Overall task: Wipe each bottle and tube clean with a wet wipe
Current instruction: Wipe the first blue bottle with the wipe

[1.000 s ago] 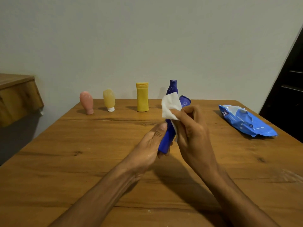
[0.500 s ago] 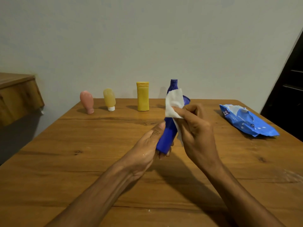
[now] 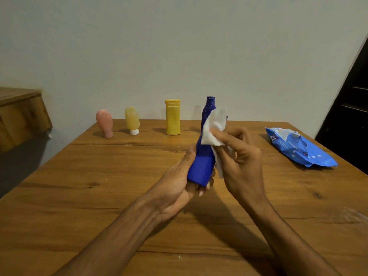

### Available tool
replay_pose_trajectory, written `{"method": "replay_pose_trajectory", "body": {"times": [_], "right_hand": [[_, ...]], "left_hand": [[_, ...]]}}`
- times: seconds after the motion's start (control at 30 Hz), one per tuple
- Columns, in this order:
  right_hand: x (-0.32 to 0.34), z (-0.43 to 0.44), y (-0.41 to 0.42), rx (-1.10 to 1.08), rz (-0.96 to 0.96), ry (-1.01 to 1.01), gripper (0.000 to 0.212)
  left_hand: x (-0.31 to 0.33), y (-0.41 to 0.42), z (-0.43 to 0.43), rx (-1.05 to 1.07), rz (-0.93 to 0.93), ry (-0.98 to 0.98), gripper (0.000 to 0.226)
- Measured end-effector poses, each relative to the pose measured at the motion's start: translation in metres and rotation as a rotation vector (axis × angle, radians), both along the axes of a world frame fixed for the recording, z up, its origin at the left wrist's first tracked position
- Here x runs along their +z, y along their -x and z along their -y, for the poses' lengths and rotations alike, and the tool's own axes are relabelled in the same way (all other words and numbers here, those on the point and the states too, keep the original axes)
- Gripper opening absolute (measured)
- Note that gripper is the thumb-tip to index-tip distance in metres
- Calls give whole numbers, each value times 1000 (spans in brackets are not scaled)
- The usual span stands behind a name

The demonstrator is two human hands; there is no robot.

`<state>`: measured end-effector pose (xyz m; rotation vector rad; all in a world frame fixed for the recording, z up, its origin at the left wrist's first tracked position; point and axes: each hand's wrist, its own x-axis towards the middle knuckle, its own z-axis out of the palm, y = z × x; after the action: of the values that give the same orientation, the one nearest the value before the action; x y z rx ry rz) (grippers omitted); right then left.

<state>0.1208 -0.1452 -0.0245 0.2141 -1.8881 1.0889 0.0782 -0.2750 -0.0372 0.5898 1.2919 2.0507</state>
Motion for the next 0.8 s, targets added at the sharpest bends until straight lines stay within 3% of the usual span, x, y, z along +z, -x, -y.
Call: {"method": "replay_pose_trajectory", "body": {"times": [0.23, 0.43, 0.53, 0.7, 0.8], "right_hand": [[3, -6, 1, -21, 21, 75, 24], [2, 0, 0, 100, 126, 101, 21], [3, -3, 0, 116, 105, 231, 20], [0, 1, -1, 218, 251, 267, 23], [2, 2, -2, 215, 209, 379, 23]], "left_hand": [[-1, 3, 0, -35, 26, -23, 59], [-1, 8, 3, -14, 90, -127, 55], [-2, 7, 0, -21, 129, -127, 58], [1, 11, 2, 48, 145, -193, 57], [1, 8, 1, 33, 154, -191, 57]]}}
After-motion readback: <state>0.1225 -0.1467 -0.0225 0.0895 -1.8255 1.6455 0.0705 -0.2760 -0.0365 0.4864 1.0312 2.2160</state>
